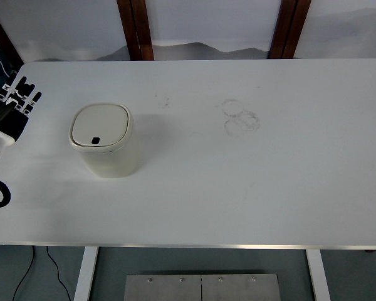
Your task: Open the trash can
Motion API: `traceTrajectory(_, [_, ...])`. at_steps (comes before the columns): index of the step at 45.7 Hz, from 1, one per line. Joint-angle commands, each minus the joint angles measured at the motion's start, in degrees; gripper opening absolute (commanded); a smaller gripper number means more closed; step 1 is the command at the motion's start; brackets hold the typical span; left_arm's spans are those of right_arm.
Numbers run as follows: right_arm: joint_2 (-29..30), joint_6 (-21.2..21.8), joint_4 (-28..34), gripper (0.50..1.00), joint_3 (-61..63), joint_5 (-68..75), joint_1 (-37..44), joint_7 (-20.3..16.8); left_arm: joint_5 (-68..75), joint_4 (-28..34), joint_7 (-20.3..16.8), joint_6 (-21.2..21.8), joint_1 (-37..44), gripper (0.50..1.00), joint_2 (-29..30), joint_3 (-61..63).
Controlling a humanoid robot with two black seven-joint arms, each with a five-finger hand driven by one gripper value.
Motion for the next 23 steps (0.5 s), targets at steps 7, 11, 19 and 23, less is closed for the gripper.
traceTrajectory(7, [0.0, 0.0, 0.0, 0.995, 0.0, 0.0, 0.0, 0.0, 0.1, -0.1, 0.0, 0.1, -0.2, 1.000, 0.3, 0.2])
traceTrajectory(11, [0.0, 0.0, 0.0, 0.995, 0.0, 0.0, 0.0, 0.0, 0.1, -0.1, 0.0, 0.3, -0.4, 1.000, 0.3, 0.2])
traceTrajectory(19, [0.0, 0.0, 0.0, 0.995, 0.0, 0.0, 0.0, 0.0, 0.1, 0.0, 0.0, 0.4, -0.3, 1.000, 0.3, 0.2])
traceTrajectory(23, [0.0, 0.0, 0.0, 0.995, 0.0, 0.0, 0.0, 0.1, 0.1, 0.0, 0.1, 0.4, -0.2, 1.000, 0.3, 0.2])
